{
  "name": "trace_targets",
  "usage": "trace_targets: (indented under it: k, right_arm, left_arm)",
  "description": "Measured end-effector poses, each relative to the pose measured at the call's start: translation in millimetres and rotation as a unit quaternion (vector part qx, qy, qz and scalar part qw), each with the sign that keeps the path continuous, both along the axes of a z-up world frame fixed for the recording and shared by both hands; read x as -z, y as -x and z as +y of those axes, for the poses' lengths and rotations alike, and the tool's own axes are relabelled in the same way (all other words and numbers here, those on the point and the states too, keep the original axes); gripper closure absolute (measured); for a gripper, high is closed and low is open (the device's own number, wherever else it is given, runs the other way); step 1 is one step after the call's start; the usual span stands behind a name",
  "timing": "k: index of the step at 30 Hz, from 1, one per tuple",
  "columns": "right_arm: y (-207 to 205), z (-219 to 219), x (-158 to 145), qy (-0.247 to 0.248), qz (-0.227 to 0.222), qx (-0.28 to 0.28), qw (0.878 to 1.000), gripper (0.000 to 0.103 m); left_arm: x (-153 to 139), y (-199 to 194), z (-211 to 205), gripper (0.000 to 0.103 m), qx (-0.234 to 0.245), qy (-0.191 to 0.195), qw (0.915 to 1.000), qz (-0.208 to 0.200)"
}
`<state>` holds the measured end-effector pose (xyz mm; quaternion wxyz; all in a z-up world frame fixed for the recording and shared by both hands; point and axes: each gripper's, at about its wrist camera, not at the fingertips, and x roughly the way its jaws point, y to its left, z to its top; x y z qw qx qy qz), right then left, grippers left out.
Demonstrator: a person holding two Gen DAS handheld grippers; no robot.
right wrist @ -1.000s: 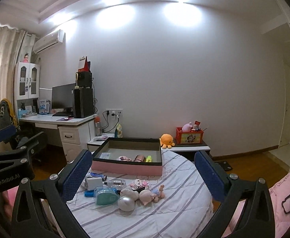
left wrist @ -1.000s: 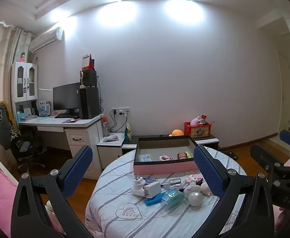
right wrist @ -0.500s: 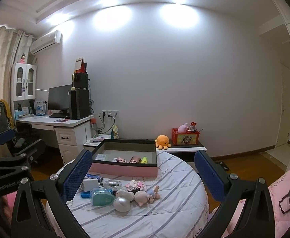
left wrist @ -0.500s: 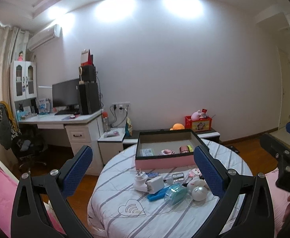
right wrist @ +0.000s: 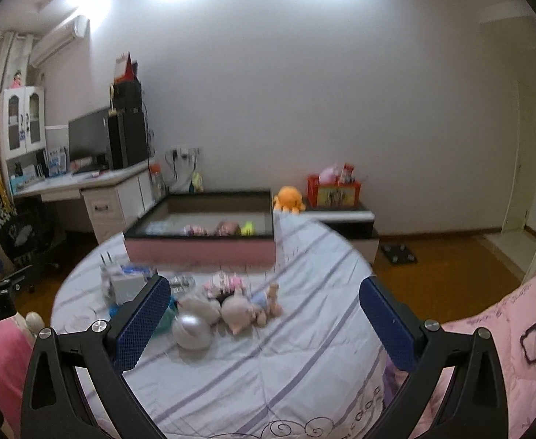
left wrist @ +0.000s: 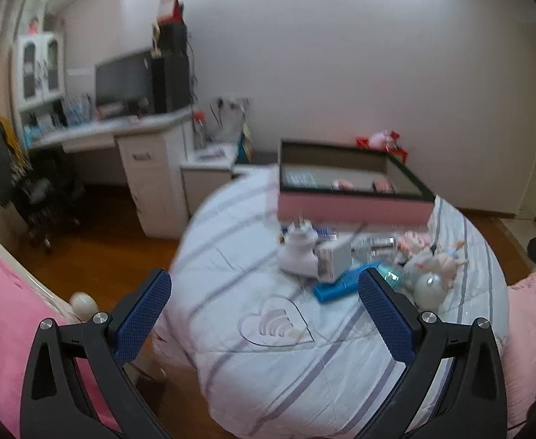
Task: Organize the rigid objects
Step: 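Withdraw both tools from the pink box, then grasp the white plug adapter with the left tool while the right tool grasps the doll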
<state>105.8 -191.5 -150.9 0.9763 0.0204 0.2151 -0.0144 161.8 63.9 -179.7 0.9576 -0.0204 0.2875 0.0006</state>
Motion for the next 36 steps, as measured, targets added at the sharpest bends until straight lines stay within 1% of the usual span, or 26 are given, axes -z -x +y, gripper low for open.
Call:
trace_targets:
  k: [1, 4, 7, 8, 12, 15, 17, 23, 26, 29, 35, 36]
  right_arm:
    - [-5, 0, 5, -0.001, 0.009, -0.001, 1.000, 0.000]
    - [-20, -1, 20, -0.002, 0.035, -0.004, 0.999, 0.000]
    - [-31, -3, 28, -0.001, 0.048, -0.004, 0.999, 0.000]
    - [-35, -4, 32, -0.002, 0.052, -0.003, 0.999, 0.000]
    - [-49, -10, 41, -0.005, 0.069, 0.001, 0.998, 0.000]
    - [-60, -13, 47, -0.009, 0.078, 0.004, 0.997, 0.000]
    - [-67, -16, 50, -0.012, 0.085, 0.003, 0.996, 0.000]
    - [-77, -16, 56, -0.012, 0.097, -0.002, 0.995, 0.000]
    - [-80, -17, 60, -0.014, 0.103, -0.005, 0.995, 0.000]
    - [-81, -20, 63, -0.018, 0.106, -0.003, 0.994, 0.000]
    - [-84, -25, 66, -0.022, 0.110, -0.001, 0.994, 0.000]
    - [-85, -26, 66, -0.022, 0.111, 0.000, 0.994, 0.000]
  left_arm:
    - [7, -7, -1, 0.000, 0.004, 0.004, 0.9999, 0.013]
    - [19, -23, -7, 0.000, 0.015, 0.008, 0.9994, 0.030]
    - [28, -45, -6, 0.000, 0.011, 0.017, 0.9989, 0.042]
    - [31, -51, -5, 0.000, 0.009, 0.015, 0.9986, 0.050]
    - [48, -76, -6, 0.000, 0.001, -0.021, 0.9965, 0.081]
    - [61, -89, -3, 0.000, -0.005, -0.030, 0.9939, 0.106]
    - [66, -94, -3, 0.000, -0.003, -0.027, 0.9931, 0.114]
    - [69, -104, -15, 0.000, 0.013, -0.031, 0.9928, 0.115]
    - [69, -109, -23, 0.000, 0.032, -0.030, 0.9924, 0.115]
    - [71, -117, -30, 0.000, 0.030, -0.037, 0.9923, 0.115]
    - [73, -134, -22, 0.000, 0.036, 0.032, 0.9914, 0.121]
    - [74, -136, -21, 0.003, 0.038, 0.039, 0.9913, 0.120]
